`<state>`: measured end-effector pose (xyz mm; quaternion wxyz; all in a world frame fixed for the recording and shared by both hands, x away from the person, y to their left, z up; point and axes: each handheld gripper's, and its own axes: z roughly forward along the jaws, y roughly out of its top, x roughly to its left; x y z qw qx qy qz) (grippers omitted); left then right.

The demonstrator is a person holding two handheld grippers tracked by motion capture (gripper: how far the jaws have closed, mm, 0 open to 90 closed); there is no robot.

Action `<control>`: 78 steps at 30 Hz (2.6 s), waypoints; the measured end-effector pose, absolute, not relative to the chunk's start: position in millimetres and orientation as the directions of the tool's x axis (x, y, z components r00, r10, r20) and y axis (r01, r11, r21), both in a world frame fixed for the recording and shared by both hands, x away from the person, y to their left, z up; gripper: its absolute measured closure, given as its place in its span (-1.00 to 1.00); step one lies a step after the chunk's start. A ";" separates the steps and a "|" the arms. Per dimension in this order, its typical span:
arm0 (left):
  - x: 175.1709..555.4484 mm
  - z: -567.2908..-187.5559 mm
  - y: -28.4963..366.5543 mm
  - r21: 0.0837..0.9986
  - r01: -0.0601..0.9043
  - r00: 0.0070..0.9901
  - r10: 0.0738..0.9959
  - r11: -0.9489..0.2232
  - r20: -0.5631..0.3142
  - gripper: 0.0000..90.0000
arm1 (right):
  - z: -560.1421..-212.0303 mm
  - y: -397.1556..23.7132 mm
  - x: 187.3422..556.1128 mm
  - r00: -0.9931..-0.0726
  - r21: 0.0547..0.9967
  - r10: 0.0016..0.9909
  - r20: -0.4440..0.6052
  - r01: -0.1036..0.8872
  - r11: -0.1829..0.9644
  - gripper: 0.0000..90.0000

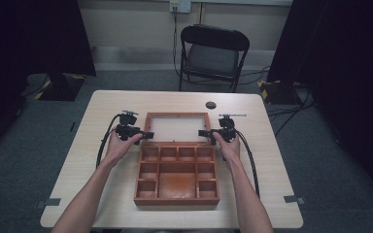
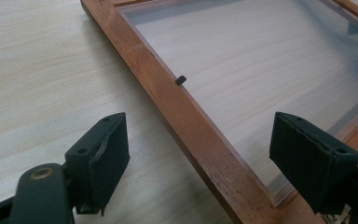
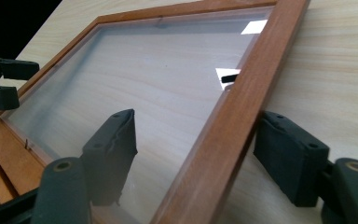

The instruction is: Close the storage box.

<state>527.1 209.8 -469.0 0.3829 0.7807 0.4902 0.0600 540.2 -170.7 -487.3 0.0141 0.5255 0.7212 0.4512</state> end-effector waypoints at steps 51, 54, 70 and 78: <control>518.9 -452.3 219.4 0.703 0.679 0.557 0.771 -0.211 -0.307 -0.41 | -461.8 -166.0 538.2 -0.553 0.780 0.707 0.441 0.626 0.003 0.20; 518.6 -452.1 219.7 0.703 0.680 0.556 0.772 -0.210 -0.308 -0.40 | -461.6 -165.0 539.1 -0.553 0.777 0.706 0.442 0.629 0.007 0.18; 519.2 -447.6 221.0 0.713 0.676 0.547 0.774 -0.185 -0.318 -0.25 | -455.1 -159.3 546.2 -0.555 0.778 0.712 0.430 0.628 0.019 0.01; 518.7 -441.6 216.4 0.731 0.654 0.555 0.779 -0.193 -0.291 -0.20 | -447.2 -163.4 541.9 -0.557 0.793 0.721 0.413 0.609 0.017 0.05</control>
